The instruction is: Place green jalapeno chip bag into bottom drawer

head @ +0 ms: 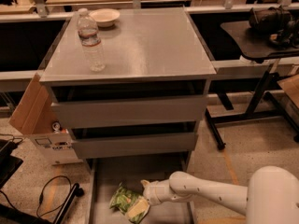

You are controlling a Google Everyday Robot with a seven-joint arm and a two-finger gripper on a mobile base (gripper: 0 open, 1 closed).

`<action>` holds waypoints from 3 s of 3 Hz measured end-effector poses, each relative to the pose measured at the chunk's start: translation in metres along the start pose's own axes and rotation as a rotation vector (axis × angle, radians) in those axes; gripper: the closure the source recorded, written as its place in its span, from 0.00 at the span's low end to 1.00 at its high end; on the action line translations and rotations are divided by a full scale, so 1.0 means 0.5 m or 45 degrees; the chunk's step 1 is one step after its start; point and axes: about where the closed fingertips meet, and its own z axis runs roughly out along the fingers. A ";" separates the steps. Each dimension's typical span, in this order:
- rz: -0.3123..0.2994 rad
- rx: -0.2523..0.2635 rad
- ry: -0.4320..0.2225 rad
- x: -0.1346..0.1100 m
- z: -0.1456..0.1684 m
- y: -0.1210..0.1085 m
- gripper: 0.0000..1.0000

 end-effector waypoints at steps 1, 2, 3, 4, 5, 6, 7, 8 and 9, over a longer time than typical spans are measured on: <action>0.034 0.063 0.034 -0.028 -0.099 0.053 0.00; 0.103 0.139 0.106 -0.071 -0.155 0.119 0.00; 0.189 0.210 0.210 -0.115 -0.157 0.193 0.00; 0.175 0.178 0.288 -0.135 -0.142 0.263 0.00; 0.168 0.180 0.277 -0.132 -0.143 0.253 0.00; 0.164 0.218 0.291 -0.139 -0.174 0.240 0.00; 0.184 0.257 0.405 -0.118 -0.235 0.245 0.00; 0.148 0.375 0.549 -0.130 -0.374 0.225 0.00; 0.110 0.542 0.626 -0.198 -0.523 0.190 0.00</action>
Offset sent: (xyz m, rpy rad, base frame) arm -0.1835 -0.0366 0.2625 -0.4168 0.0503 0.0799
